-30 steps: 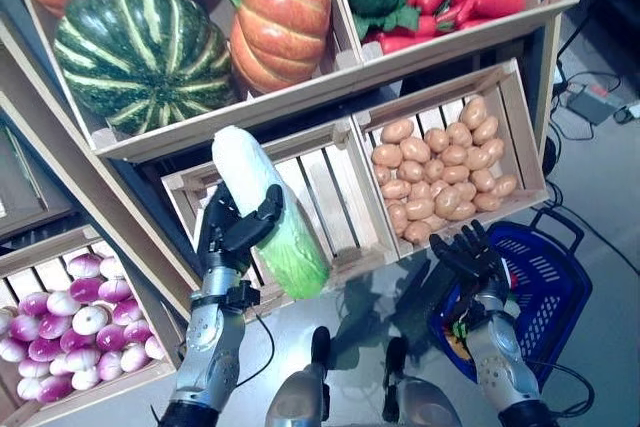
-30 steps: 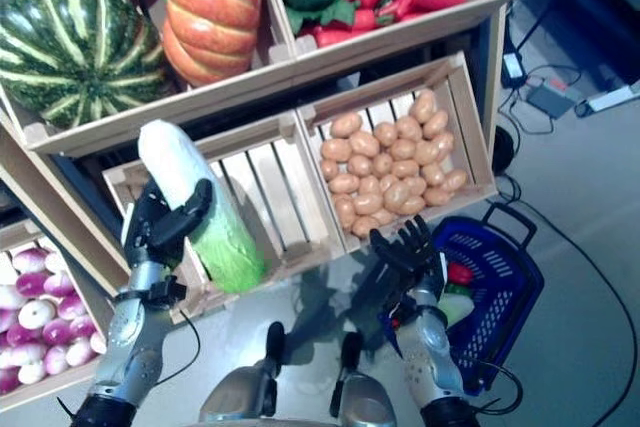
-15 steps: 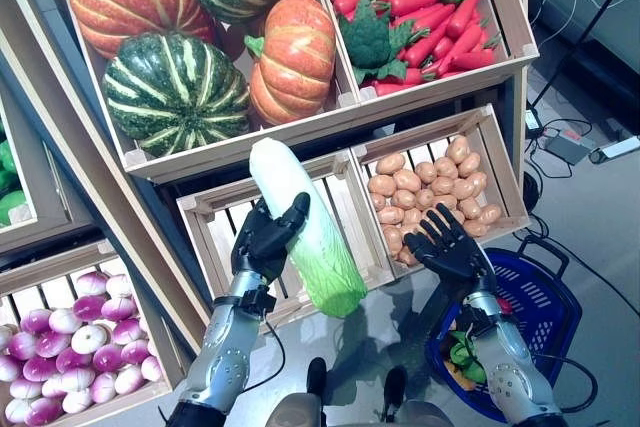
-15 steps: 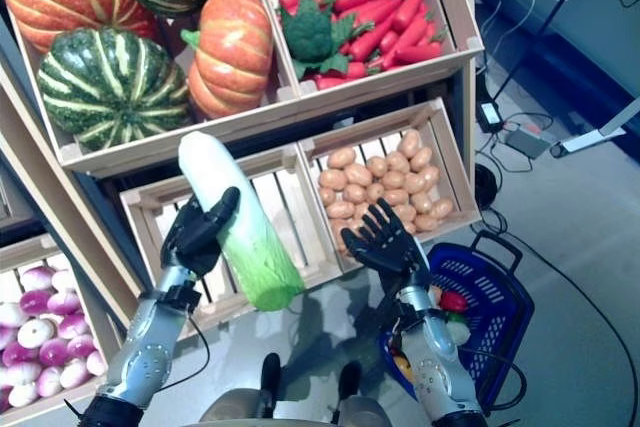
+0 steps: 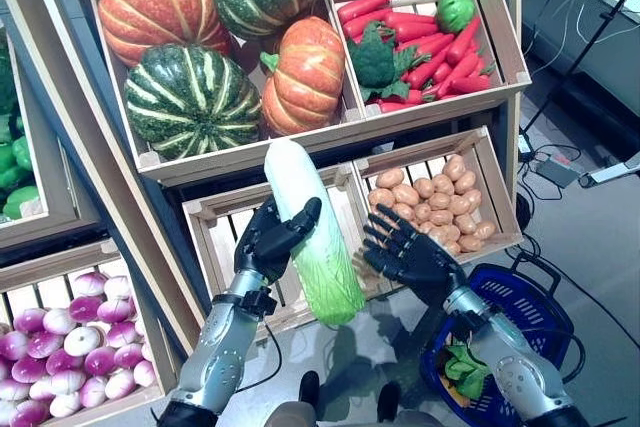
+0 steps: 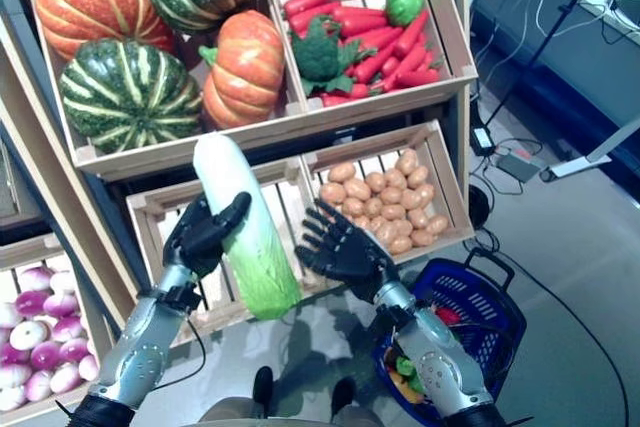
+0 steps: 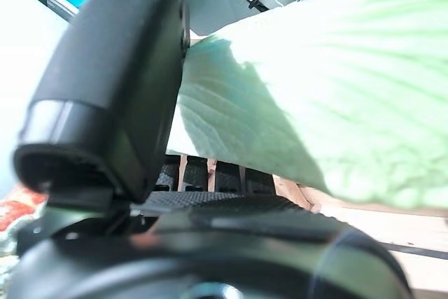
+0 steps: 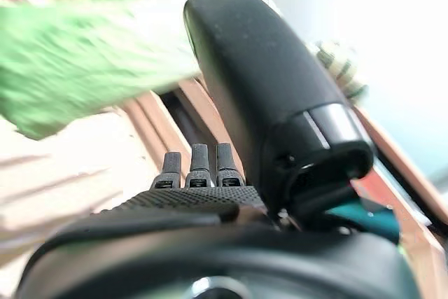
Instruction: Put vegetables into the basket
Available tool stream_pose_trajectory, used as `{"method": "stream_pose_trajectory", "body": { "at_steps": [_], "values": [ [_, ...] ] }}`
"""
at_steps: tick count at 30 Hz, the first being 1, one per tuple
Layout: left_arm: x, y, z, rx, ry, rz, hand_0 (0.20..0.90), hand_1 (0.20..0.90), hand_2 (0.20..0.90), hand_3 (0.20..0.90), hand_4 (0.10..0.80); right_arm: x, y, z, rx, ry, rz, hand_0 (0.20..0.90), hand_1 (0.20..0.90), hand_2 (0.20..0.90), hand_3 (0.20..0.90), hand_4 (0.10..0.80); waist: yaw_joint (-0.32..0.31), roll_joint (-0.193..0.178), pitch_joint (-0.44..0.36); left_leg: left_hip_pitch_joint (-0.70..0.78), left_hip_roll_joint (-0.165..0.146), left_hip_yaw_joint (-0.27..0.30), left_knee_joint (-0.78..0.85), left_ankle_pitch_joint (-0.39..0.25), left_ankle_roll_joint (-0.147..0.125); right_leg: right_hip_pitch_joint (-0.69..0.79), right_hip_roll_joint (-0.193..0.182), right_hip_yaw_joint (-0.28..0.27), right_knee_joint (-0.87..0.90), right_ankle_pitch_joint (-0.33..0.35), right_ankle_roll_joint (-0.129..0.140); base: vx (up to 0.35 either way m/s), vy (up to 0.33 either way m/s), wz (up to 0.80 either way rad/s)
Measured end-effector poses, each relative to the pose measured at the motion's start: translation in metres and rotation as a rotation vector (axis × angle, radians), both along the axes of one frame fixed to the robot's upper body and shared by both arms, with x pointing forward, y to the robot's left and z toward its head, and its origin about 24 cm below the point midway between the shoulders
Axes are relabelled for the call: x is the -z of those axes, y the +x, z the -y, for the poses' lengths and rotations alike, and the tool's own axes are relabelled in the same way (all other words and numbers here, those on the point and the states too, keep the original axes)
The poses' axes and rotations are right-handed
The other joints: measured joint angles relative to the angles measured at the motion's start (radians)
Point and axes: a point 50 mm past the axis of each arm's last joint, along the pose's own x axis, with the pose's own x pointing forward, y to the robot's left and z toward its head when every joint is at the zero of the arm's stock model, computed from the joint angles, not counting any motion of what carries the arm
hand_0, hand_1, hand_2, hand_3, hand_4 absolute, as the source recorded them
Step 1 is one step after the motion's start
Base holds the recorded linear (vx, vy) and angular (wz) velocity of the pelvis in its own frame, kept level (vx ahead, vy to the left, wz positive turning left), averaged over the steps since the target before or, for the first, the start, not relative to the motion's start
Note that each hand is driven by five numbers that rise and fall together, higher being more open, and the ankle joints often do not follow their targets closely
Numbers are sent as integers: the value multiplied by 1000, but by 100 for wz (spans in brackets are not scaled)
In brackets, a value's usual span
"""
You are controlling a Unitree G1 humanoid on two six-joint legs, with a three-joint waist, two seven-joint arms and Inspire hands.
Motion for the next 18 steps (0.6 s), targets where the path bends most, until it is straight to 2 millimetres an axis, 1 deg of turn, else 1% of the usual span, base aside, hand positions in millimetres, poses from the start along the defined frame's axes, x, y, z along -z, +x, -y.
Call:
{"method": "stream_pose_trajectory", "body": {
  "at_steps": [3,6,11,18],
  "values": [
    [-1,-1,6,30,-1,8,300,300,300,300,400,3,-4,-8,-100,-21,-24,900,900,900,900,800,12,0,-4,0,0,-1,0,0,0,1,0,-2,0,0,0,0,0,0],
    [-2,-2,9,52,-1,13,300,300,300,300,400,2,-4,-7,-157,-30,-19,900,900,900,900,800,20,1,-5,2,-1,-3,0,0,0,3,0,-3,0,0,0,4,-1,1],
    [-4,-3,7,80,21,28,300,300,300,300,400,-2,-1,-2,-198,-66,-8,900,900,900,900,800,26,1,-9,5,-1,-7,0,0,0,9,0,-6,0,0,0,2,0,1],
    [-3,-3,8,96,26,24,300,300,300,300,400,1,-4,-3,-244,-87,-14,900,900,900,900,800,24,1,-33,5,-1,-7,0,0,0,9,-1,-6,0,0,0,0,0,0]
  ]
}}
